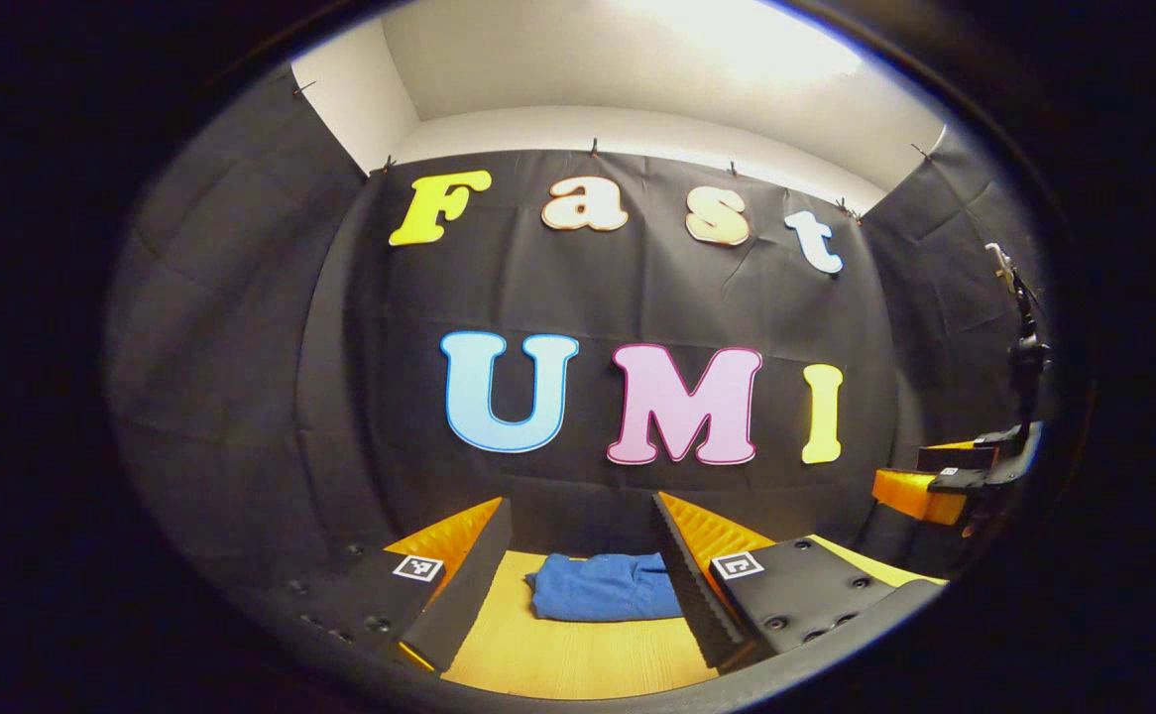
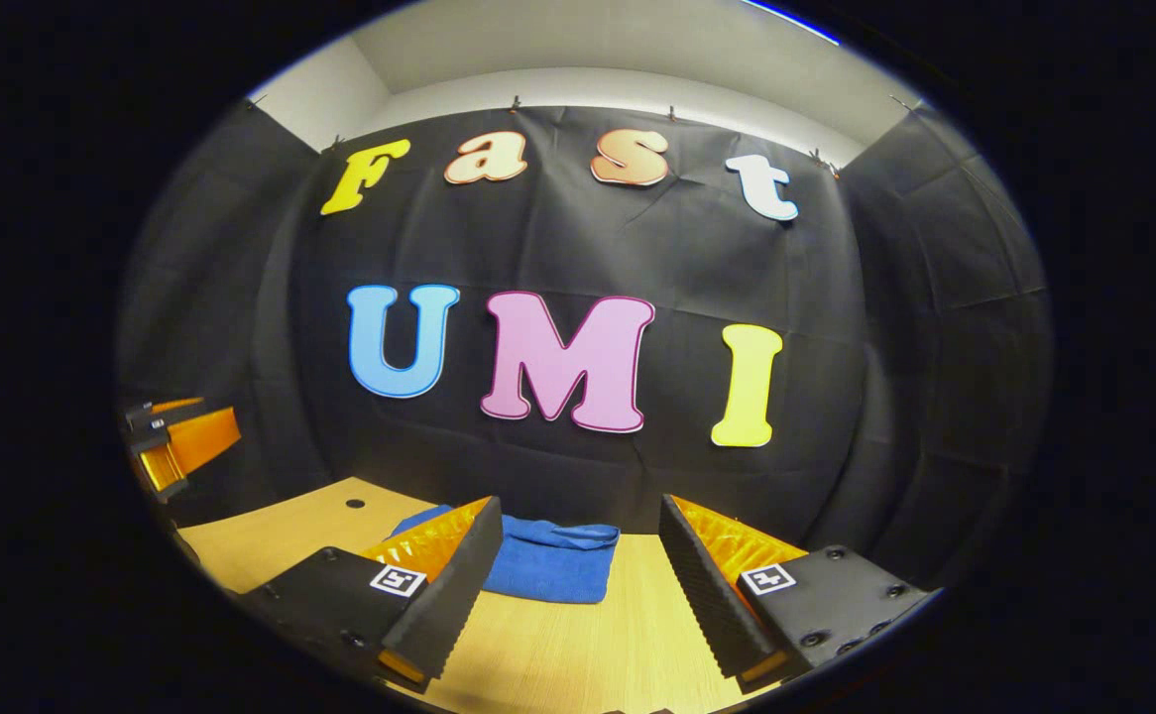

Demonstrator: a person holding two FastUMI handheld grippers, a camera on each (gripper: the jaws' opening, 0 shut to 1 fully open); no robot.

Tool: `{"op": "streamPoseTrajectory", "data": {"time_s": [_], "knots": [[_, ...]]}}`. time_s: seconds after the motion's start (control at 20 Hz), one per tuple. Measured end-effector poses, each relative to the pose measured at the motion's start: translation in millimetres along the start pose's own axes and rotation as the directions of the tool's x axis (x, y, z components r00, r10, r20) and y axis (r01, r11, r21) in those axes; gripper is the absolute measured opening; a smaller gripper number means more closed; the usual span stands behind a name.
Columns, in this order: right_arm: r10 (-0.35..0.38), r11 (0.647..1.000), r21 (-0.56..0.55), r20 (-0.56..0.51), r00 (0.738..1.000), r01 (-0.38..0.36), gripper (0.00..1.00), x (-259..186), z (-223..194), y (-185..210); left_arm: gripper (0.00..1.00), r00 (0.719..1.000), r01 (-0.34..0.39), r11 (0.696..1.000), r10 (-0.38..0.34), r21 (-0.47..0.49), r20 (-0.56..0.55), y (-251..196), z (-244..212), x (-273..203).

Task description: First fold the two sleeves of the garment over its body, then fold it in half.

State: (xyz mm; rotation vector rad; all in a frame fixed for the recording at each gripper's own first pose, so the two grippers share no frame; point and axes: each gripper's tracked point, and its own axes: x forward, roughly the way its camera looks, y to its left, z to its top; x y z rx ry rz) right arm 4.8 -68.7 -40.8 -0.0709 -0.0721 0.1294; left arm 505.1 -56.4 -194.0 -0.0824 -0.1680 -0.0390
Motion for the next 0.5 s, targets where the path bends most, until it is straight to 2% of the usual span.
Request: {"op": "streamPoseTrajectory", "data": {"time_s": [0.1, 0.15, 0.2, 0.35, 0.5], "knots": [[-0.008, 1.000, 0.012, 0.108, 0.994, 0.007, 0.99, -16.1, 21.6, 7.3, 0.81, 0.999, 0.050, 0.998, -0.050, -0.033, -0.010, -13.3, -1.5, -5.1], [-0.004, 0.999, 0.035, 0.145, 0.989, -0.001, 0.96, -23.2, 29.6, 15.3, 0.80, 0.998, 0.053, 0.998, -0.054, -0.042, -0.018, -15.7, -1.6, -11.7], [0.010, 0.998, 0.056, 0.161, 0.987, -0.020, 0.99, -28.3, 32.8, 25.1, 0.81, 0.998, 0.049, 0.998, -0.050, -0.040, -0.027, -15.0, -2.4, -13.0], [0.057, 0.995, 0.070, 0.150, 0.987, -0.068, 0.96, -36.4, 34.1, 47.7, 0.81, 0.999, 0.021, 1.000, -0.022, -0.010, -0.035, -4.4, -2.6, -16.4], [0.078, 0.993, 0.081, 0.128, 0.989, -0.089, 0.99, -37.5, 31.2, 60.9, 0.81, 1.000, -0.006, 1.000, 0.006, -0.028, -0.007, -2.1, 1.7, -12.0]]}}
